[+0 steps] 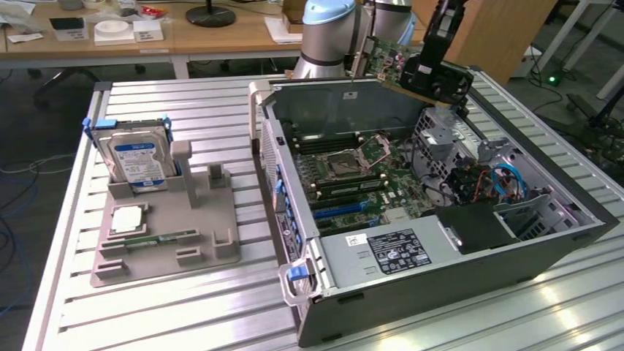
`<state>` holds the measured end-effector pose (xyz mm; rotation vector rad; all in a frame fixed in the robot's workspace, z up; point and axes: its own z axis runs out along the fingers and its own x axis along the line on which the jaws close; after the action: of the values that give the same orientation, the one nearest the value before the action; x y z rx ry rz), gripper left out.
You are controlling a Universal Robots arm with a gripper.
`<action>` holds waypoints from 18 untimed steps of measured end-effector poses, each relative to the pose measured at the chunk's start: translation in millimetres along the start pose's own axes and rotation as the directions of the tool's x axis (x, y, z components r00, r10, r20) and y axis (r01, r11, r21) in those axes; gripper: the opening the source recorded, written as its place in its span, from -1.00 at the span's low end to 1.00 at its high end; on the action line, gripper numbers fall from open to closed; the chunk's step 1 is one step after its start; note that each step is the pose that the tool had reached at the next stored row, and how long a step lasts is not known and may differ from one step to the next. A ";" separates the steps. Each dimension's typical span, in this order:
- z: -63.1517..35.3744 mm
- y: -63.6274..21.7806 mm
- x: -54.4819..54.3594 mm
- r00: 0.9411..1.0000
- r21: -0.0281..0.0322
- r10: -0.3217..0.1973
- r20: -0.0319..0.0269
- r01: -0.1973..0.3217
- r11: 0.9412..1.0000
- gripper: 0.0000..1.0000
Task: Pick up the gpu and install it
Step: 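Insert the gpu into the slot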
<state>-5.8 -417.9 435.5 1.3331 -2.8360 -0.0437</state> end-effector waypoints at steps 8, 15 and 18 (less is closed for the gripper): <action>0.0 0.0 0.0 1.000 0.000 -0.008 0.000 0.008 1.000 -0.44; 0.0 0.0 0.0 1.000 0.000 -0.015 0.000 0.015 1.000 -0.44; 0.0 0.0 0.0 1.000 0.000 -0.018 -0.001 0.018 1.000 -0.44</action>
<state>-5.8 -417.9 435.6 1.3588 -2.8236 -0.0436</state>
